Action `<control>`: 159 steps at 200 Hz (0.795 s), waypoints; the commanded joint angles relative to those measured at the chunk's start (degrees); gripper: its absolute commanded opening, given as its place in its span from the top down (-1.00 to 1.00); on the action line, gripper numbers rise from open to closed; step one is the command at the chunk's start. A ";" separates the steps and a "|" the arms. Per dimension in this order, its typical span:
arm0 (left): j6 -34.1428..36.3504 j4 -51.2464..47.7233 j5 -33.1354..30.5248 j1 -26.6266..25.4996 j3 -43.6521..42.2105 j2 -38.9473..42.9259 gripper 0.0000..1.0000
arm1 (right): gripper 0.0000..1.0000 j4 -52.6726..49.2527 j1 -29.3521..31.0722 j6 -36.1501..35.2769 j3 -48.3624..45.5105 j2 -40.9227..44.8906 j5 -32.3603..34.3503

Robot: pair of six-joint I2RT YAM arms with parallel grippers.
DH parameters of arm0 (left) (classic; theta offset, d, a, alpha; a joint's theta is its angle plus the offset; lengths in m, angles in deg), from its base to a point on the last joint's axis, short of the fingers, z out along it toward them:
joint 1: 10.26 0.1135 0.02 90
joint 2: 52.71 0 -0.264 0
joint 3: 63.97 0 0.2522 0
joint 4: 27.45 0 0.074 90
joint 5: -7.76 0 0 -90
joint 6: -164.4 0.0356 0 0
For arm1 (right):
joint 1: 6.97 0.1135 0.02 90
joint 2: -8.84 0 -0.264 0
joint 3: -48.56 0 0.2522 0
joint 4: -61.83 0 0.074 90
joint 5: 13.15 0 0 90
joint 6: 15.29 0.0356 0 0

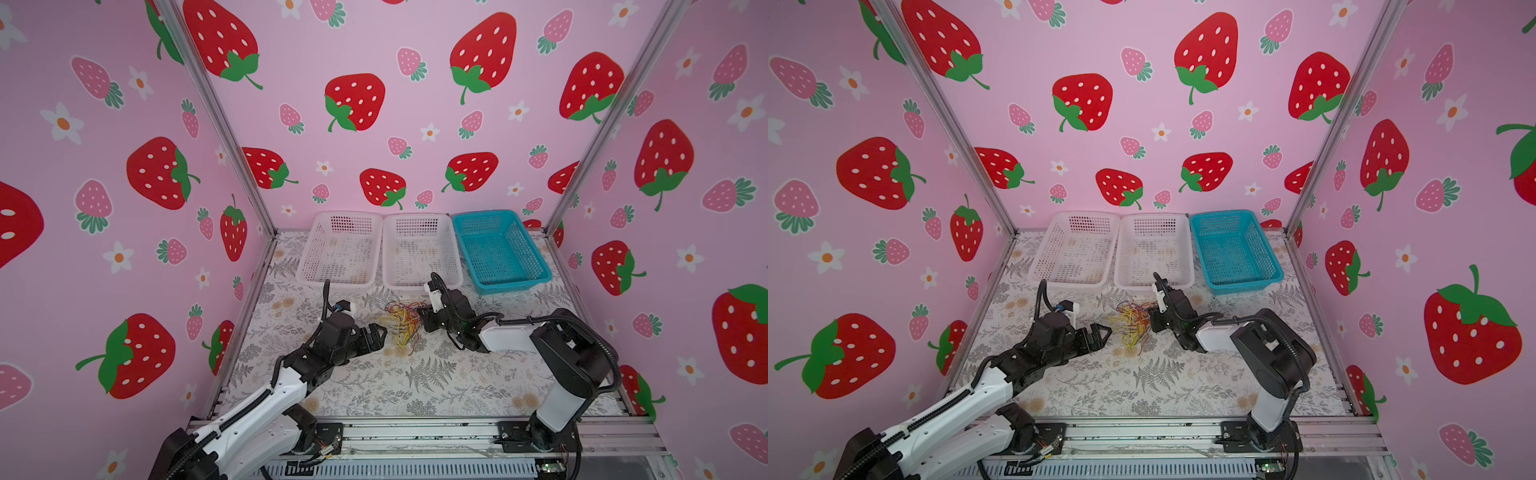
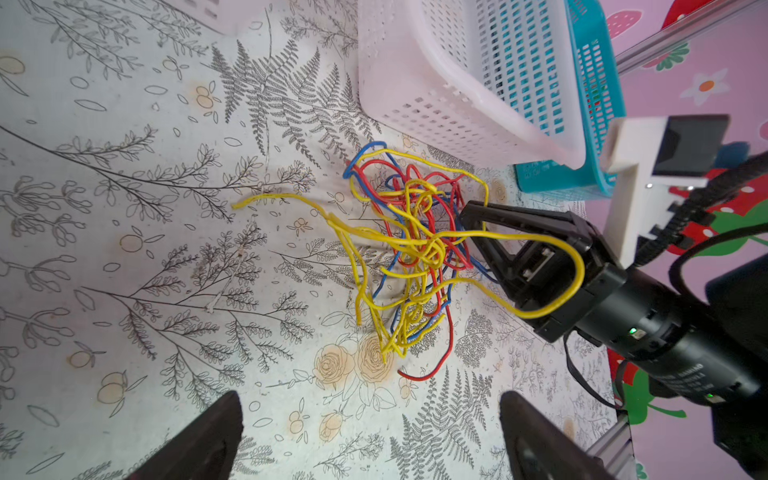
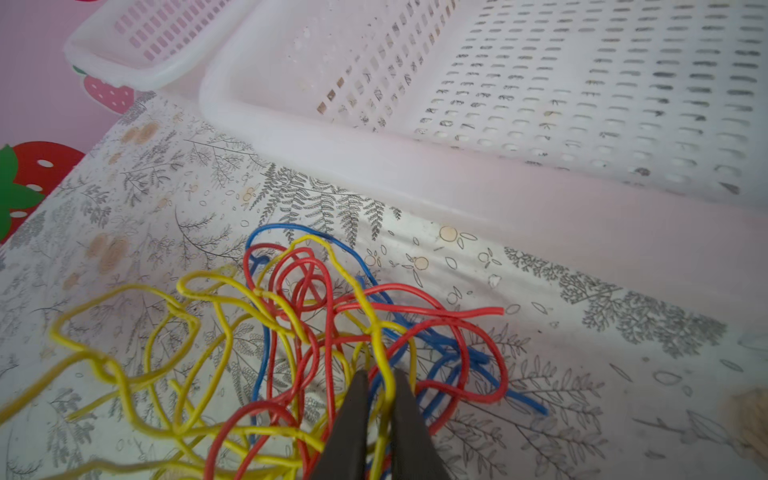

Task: Untangle the cables
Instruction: 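Grasp the wire bundle with the right gripper while the left gripper approaches it, then lift a yellow wire with the right gripper, pulling it away from the bundle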

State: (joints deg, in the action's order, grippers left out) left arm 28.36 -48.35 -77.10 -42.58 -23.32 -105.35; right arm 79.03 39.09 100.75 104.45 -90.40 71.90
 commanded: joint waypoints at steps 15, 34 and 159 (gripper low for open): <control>-2.57 6.26 1.85 -0.09 -1.04 -1.28 -0.97 | 1.00 2.45 0.85 0.26 -2.73 3.64 -4.77; -3.84 9.21 4.69 -0.12 -1.82 -1.80 -0.97 | 1.00 5.12 1.11 -0.70 -5.53 7.99 -5.81; -6.96 23.40 17.60 -1.19 -4.31 -9.15 -0.90 | 1.00 29.75 1.82 -0.47 -19.75 22.64 -17.28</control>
State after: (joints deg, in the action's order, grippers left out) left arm 21.86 -27.91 -62.89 -42.95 -28.10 -112.83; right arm 99.95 40.45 99.53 85.87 -69.92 58.64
